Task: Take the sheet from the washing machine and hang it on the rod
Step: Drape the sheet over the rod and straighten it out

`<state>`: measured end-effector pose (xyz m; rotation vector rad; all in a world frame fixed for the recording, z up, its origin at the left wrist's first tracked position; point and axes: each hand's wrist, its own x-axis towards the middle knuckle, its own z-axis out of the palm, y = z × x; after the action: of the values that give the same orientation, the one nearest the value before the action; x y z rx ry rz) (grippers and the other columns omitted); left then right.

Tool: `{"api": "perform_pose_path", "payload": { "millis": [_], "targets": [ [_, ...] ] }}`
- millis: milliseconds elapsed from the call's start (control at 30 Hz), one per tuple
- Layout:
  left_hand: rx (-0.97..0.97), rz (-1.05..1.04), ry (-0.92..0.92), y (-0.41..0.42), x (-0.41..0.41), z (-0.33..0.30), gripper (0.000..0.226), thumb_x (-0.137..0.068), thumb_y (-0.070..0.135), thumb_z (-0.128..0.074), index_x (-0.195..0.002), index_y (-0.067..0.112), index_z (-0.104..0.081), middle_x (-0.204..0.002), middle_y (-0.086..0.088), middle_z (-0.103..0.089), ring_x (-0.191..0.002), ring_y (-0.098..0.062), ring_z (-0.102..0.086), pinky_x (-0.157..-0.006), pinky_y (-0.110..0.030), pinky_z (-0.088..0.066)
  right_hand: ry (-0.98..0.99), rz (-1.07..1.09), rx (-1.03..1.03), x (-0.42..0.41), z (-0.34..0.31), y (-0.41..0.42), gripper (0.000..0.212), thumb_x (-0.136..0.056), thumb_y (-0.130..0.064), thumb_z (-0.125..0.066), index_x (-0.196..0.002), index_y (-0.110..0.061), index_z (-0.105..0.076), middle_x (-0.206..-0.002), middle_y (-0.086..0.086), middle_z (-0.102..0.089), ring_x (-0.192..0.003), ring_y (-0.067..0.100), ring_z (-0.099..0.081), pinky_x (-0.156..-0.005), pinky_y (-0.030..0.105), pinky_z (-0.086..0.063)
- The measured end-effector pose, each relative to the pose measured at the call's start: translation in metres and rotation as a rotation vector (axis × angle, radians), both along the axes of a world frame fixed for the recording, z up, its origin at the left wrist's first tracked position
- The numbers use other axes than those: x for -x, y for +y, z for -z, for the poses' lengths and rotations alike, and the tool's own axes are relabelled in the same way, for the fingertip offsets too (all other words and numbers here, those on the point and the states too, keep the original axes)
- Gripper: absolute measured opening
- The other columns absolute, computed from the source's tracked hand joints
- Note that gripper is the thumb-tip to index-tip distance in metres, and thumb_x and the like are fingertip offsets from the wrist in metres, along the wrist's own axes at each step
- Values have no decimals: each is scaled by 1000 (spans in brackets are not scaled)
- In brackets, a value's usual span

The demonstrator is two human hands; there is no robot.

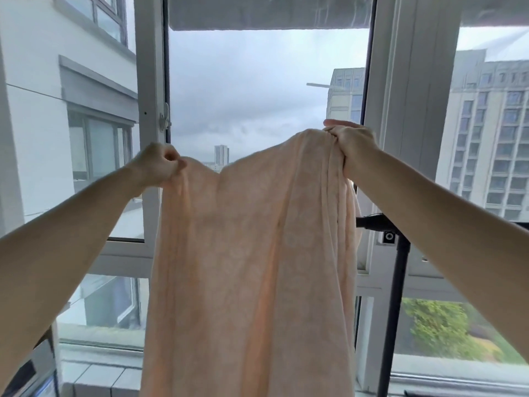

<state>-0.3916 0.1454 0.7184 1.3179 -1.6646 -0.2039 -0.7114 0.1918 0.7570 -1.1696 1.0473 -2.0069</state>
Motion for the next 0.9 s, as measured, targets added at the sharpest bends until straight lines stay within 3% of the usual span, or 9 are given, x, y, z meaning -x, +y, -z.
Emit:
{"api": "perform_pose_path", "payload": {
  "millis": [100, 200, 333, 467, 567, 633, 700, 800, 900],
  "targets": [
    [108, 8, 70, -7, 11, -16, 21, -93, 16, -61, -102, -3, -64, -99, -20, -63, -94, -34, -61, -84, -47, -54, 25, 136, 15, 21, -11, -1, 26, -86, 8, -54, -84, -10, -72, -77, 2, -68, -68, 12, -64, -81, 25, -57],
    [123, 89, 113, -16, 49, -26, 15, -90, 17, -64, -96, 3, -65, -98, -18, -64, -90, -30, -62, -80, -45, -55, 180, 343, -61, 57, -10, -3, 16, -87, -3, -59, -89, -11, -73, -85, 2, -70, -78, 15, -66, -82, 28, -57],
    [164, 110, 23, -32, 115, -13, 8, -87, 15, -61, -86, 13, -69, -92, -14, -69, -93, -32, -64, -70, -28, -45, 517, 553, -290, 105, 15, 4, 14, -83, -19, -73, -90, -9, -66, -89, 1, -64, -72, 15, -59, -75, 28, -52],
    [118, 138, -93, -42, 162, 20, 10, -88, 10, -61, -87, 12, -70, -98, -13, -69, -94, -26, -62, -73, -26, -41, 1016, 695, -434, 142, 56, 7, 28, -76, -38, -77, -78, -12, -69, -80, 1, -64, -76, 19, -60, -70, 31, -53],
    [-31, 222, -362, -40, 167, 47, 13, -86, 11, -62, -76, 16, -69, -86, -5, -69, -78, -16, -60, -67, -23, -41, 1222, 568, -578, 151, 72, 1, 34, -79, -38, -69, -64, -7, -68, -65, 1, -61, -63, 16, -57, -55, 23, -45],
    [-121, 287, -428, -34, 156, 57, 20, -87, 17, -64, -68, 15, -68, -68, 1, -65, -62, -10, -55, -57, -22, -40, 1304, 549, -567, 143, 70, 1, 28, -80, -28, -62, -58, -11, -61, -63, 2, -59, -60, 17, -56, -53, 23, -41],
    [-150, 341, -433, -29, 143, 58, 18, -87, 23, -64, -72, 17, -73, -68, 2, -67, -62, -9, -57, -57, -24, -42, 1350, 507, -485, 129, 66, -2, 20, -79, -17, -57, -63, -8, -65, -69, 2, -66, -67, 18, -60, -64, 29, -52],
    [-133, 373, -425, -21, 122, 56, 26, -90, 26, -64, -67, 16, -69, -65, 6, -63, -55, -5, -52, -56, -23, -40, 1377, 306, -297, 85, 68, -1, 28, -89, -21, -60, -68, -2, -65, -66, 8, -61, -64, 19, -55, -67, 33, -48],
    [-135, 366, -415, -16, 90, 59, 41, -92, 32, -61, -56, 14, -55, -51, 5, -42, -44, -6, -33, -49, -24, -27, 1526, 85, -168, 36, 81, -1, 30, -92, -34, -58, -93, -8, -72, -93, 8, -72, -87, 21, -65, -83, 37, -52]
  ]
}}
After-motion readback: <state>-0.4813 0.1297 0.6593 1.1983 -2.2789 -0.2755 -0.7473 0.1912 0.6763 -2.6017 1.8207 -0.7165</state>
